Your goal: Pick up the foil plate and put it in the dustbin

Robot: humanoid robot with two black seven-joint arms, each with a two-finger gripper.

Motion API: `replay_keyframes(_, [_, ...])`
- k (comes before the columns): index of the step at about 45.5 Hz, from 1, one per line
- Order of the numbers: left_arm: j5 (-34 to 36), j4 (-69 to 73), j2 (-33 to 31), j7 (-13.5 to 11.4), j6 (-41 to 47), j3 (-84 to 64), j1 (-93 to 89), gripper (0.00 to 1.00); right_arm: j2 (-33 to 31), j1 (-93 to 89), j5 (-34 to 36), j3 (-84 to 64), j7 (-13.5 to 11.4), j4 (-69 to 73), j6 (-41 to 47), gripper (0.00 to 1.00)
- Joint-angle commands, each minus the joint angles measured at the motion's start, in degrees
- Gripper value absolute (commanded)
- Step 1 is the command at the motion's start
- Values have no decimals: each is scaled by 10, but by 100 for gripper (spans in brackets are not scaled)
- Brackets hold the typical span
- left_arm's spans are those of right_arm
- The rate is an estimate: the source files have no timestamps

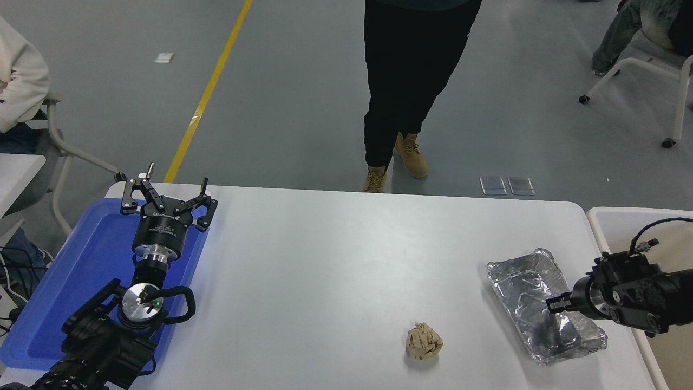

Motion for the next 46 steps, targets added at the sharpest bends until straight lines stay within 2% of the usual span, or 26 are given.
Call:
replay_keyframes(1, [0,0,0,0,0,0,0,100,6,1,-2,0,1,-1,-5,0])
replay_keyframes(22, [0,0,0,0,0,0,0,100,-20,47,-9,-7,2,34,-2,0])
replay_keyframes(46, [1,0,0,1,0,1,0,100,-133,356,-34,-155,2,290,28,0])
